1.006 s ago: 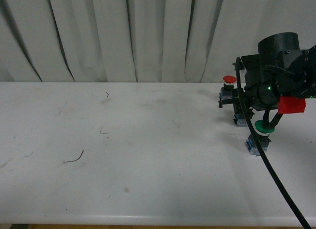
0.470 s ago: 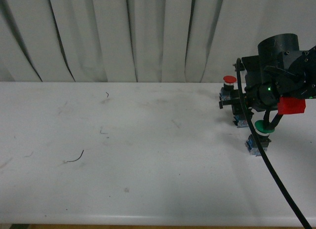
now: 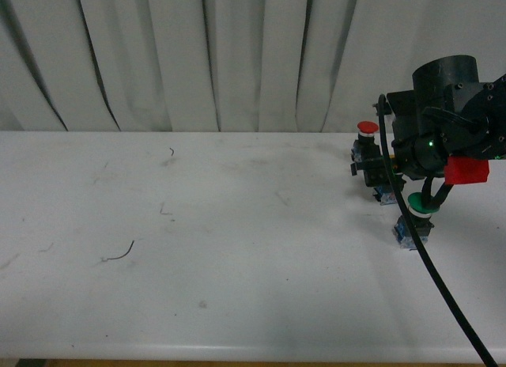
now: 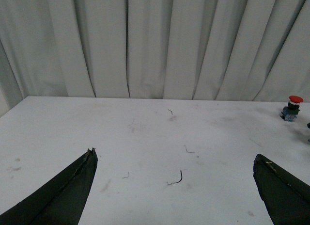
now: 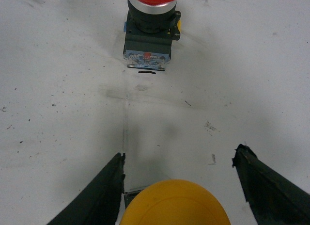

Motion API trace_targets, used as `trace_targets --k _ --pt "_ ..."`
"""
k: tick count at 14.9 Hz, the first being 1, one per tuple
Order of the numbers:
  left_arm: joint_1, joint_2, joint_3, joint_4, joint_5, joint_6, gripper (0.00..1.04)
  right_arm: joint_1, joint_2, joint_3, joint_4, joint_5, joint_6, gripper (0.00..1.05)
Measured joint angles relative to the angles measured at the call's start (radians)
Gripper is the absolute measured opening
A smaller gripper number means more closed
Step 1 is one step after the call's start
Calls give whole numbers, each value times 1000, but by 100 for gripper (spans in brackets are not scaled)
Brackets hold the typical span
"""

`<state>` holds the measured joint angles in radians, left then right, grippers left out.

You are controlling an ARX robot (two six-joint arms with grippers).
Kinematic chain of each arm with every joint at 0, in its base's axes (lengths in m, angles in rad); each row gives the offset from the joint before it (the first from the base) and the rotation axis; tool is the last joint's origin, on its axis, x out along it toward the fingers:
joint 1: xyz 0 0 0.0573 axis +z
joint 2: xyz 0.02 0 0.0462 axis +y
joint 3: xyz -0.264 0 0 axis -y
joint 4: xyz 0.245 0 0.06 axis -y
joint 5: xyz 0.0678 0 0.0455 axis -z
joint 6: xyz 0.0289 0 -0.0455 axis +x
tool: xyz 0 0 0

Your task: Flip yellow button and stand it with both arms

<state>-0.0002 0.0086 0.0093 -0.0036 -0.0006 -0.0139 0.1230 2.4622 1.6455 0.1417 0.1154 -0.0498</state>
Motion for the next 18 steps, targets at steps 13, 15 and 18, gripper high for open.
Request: trace_targets --k 13,15,18 --pt "0 0 0 0 0 0 98 -69 -1330 -1072 421 -465 349 98" --pt "0 0 0 0 0 0 98 -28 -1512 -1139 285 -303 277 89" --pt "0 0 0 0 0 0 98 -33 -1829 -1313 127 -18 97 54"
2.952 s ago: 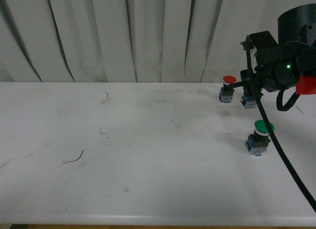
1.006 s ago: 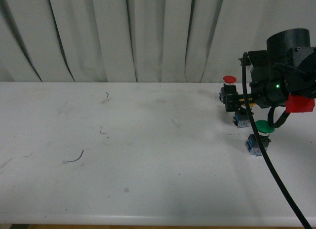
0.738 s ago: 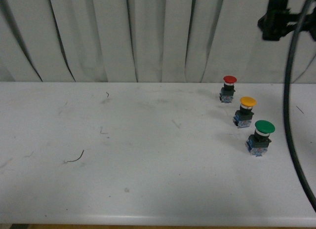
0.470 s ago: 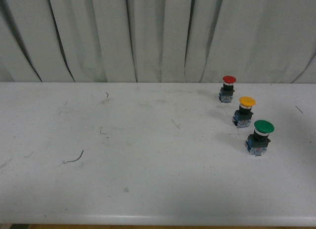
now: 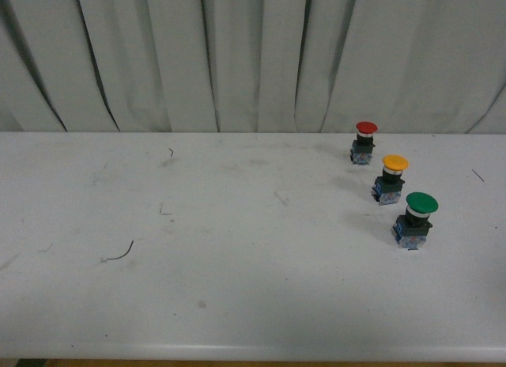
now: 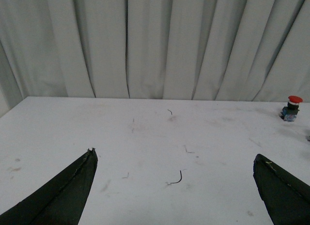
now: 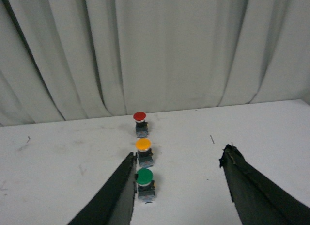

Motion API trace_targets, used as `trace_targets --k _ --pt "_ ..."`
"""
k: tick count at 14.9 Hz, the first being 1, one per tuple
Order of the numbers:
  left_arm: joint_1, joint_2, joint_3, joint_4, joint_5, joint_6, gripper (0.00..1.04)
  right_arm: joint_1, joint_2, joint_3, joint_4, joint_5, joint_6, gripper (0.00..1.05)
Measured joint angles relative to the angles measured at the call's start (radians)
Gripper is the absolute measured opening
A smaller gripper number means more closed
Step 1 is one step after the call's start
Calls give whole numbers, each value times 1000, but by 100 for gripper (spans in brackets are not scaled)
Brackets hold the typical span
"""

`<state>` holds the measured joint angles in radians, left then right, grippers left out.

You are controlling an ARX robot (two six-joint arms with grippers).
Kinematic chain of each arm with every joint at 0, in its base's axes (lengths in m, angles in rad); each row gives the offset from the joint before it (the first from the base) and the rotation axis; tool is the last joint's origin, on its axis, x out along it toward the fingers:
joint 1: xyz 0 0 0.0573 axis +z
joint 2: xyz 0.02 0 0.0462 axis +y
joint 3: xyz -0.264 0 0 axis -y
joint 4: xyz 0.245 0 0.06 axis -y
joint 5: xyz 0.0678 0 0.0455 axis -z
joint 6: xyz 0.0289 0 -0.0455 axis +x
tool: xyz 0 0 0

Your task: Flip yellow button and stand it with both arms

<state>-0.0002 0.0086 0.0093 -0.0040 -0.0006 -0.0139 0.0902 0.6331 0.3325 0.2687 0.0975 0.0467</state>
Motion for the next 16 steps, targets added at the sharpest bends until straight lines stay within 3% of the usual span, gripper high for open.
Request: trace_targets --k 2,3,5,16 --pt "0 0 0 0 0 0 98 -16 -87 -60 15 -31 -23 36" --pt "0 0 0 0 0 0 98 -77 -112 -87 21 -90 -32 25" --pt "0 0 0 0 0 0 98 -96 -150 -146 20 -97 -39 3" --pt "0 0 0 0 0 0 98 -90 -371 -282 -58 -97 -41 2"
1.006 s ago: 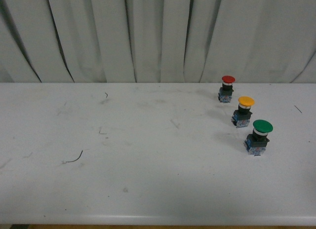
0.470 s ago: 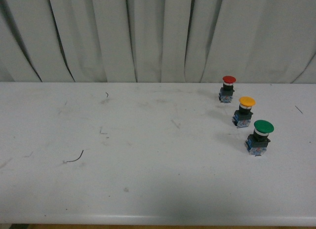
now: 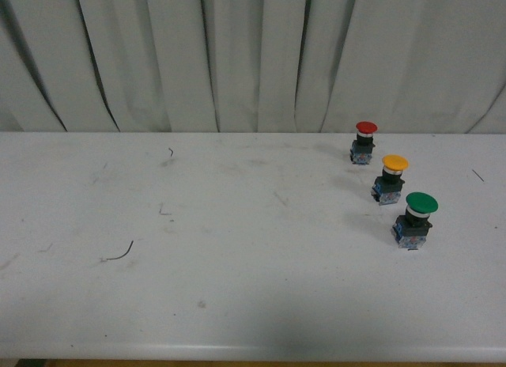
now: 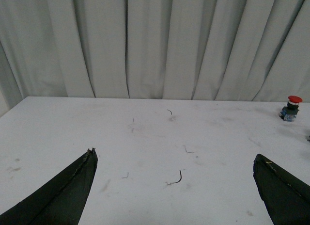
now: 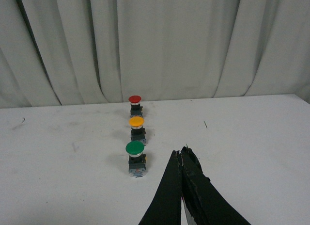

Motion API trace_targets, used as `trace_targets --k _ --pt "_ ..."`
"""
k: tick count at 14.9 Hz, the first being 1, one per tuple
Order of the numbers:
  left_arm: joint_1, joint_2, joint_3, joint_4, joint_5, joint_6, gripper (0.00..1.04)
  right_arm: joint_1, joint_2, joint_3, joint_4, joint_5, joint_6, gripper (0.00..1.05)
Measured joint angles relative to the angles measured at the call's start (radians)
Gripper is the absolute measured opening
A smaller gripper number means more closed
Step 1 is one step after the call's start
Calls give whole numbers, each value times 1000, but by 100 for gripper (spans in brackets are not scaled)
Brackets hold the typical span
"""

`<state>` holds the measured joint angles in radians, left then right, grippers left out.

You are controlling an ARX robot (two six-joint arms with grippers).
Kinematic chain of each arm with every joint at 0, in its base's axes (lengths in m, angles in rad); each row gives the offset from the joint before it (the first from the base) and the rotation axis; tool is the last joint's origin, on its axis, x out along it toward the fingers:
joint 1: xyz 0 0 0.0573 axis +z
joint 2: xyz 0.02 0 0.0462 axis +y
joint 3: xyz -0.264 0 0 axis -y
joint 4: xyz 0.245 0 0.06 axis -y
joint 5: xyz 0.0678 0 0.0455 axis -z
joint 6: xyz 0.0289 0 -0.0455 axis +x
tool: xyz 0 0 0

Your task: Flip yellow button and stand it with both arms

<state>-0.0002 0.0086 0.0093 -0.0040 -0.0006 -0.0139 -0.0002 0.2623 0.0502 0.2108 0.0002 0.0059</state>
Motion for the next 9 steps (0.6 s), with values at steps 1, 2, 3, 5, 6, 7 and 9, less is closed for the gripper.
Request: trace_targets --k 1,2,3,5,6,7,9 --pt "0 0 0 0 0 0 98 0 -13 -3 -7 0 0 2" --pt "0 0 0 0 0 0 98 0 -26 -8 -16 0 0 2" --pt "0 0 0 0 0 0 98 0 -38 -13 -24 0 0 2" --pt "0 0 0 0 0 0 98 0 -70 -39 -27 0 0 2" --pt "0 0 0 0 0 0 98 0 -85 -39 -35 0 0 2" --pt "0 0 0 0 -1 0 98 0 -234 -39 -222 1 0 2" --pt "0 0 0 1 0 0 98 0 -259 -39 -222 0 0 2"
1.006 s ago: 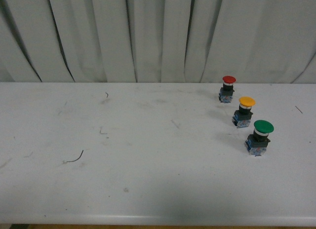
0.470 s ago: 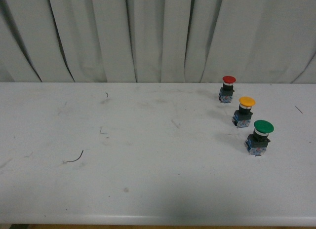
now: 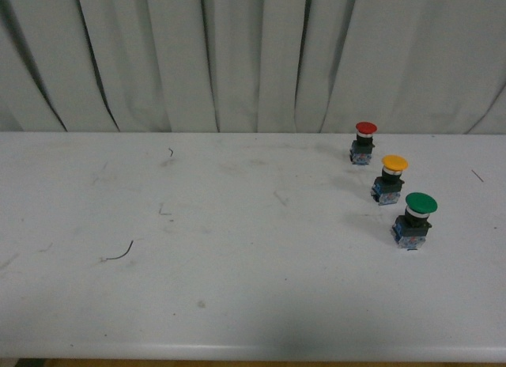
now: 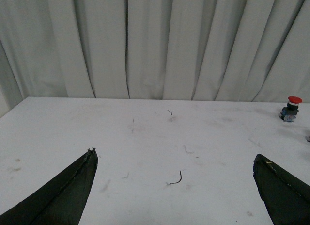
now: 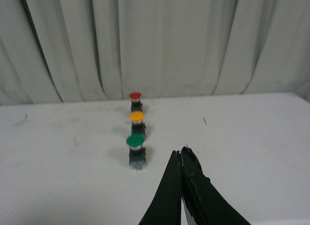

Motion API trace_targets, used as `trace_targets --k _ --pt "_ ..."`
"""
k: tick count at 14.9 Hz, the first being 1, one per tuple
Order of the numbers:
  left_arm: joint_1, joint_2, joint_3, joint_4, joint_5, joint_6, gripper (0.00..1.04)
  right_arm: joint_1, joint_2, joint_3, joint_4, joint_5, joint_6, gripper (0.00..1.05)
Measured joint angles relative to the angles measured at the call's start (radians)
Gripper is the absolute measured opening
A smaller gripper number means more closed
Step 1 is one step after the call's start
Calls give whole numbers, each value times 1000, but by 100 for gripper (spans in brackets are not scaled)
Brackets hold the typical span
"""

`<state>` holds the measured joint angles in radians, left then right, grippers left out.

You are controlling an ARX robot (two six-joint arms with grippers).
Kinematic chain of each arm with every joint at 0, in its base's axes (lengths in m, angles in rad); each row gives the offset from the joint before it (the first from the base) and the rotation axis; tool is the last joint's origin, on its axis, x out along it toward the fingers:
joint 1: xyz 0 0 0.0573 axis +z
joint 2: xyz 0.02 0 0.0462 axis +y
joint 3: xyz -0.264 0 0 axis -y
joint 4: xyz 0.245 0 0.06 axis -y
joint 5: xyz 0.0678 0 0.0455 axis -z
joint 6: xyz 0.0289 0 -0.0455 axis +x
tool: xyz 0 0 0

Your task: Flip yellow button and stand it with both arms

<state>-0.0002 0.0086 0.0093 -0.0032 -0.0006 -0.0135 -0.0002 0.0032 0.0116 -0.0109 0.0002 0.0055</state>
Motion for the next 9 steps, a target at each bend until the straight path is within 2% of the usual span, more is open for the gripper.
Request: trace_targets --k 4,5,8,9 --pt "0 0 0 0 0 0 98 0 0 0 8 0 0 2" --pt "0 0 0 0 0 0 98 0 0 0 8 0 -2 5" --pt "0 0 0 0 0 0 98 0 0 0 8 0 -2 36" --pt "0 0 0 0 0 0 98 0 0 0 8 0 -2 51"
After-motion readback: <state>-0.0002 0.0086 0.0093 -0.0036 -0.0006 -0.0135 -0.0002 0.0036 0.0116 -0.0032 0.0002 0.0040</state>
